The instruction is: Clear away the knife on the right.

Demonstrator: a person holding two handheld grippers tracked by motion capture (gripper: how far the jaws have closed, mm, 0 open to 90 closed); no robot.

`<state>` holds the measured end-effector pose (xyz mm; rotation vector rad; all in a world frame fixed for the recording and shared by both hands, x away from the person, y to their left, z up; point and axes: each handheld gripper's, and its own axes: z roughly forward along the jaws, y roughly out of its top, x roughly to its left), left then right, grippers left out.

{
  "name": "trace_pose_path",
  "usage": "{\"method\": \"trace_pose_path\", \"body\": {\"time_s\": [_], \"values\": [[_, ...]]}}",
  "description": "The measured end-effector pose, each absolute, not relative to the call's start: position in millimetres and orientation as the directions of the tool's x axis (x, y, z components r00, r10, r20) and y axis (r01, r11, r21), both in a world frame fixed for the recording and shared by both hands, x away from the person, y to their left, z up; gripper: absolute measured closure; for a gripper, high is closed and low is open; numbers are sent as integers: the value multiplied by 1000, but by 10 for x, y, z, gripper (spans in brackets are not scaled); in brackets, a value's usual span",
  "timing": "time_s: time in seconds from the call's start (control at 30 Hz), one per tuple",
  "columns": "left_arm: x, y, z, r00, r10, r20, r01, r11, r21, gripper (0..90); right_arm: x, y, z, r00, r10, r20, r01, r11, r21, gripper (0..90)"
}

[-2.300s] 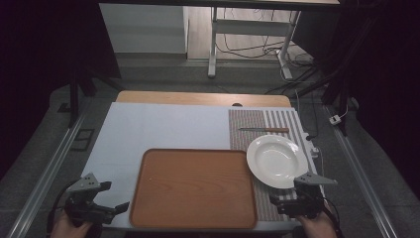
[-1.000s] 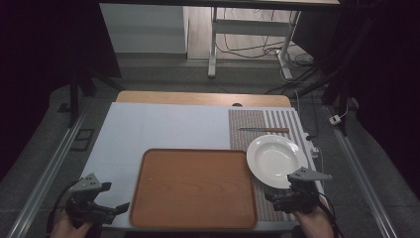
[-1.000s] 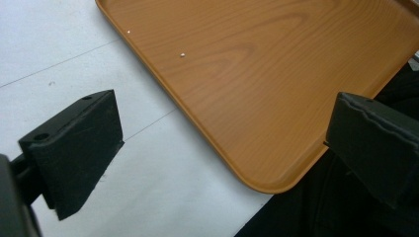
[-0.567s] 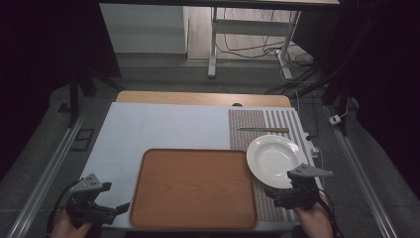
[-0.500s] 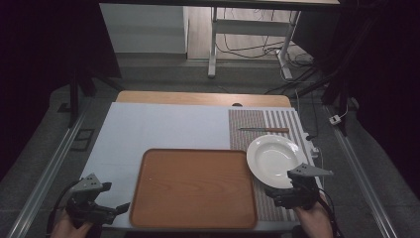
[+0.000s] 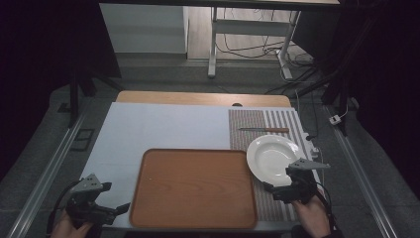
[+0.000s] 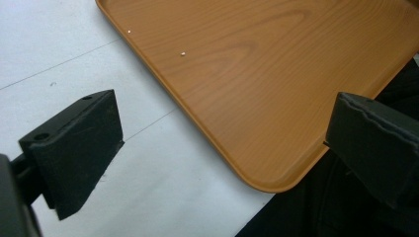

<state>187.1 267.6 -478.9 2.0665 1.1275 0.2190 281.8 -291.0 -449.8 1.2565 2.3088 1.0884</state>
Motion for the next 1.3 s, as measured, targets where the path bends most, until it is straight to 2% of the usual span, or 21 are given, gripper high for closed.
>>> {"method": "trace_pose_path", "body": {"time_s": [0.67, 1.3], "values": [[1861, 2665, -4788, 597, 780, -185, 642, -327, 694, 6, 3125, -2807, -4504, -542, 837, 82, 619, 331, 713, 0], [1858, 2673, -4784, 595, 782, -187, 642, -322, 696, 1, 3560, -2720, -4538, -527, 850, 22, 610, 361, 705, 0]]}}
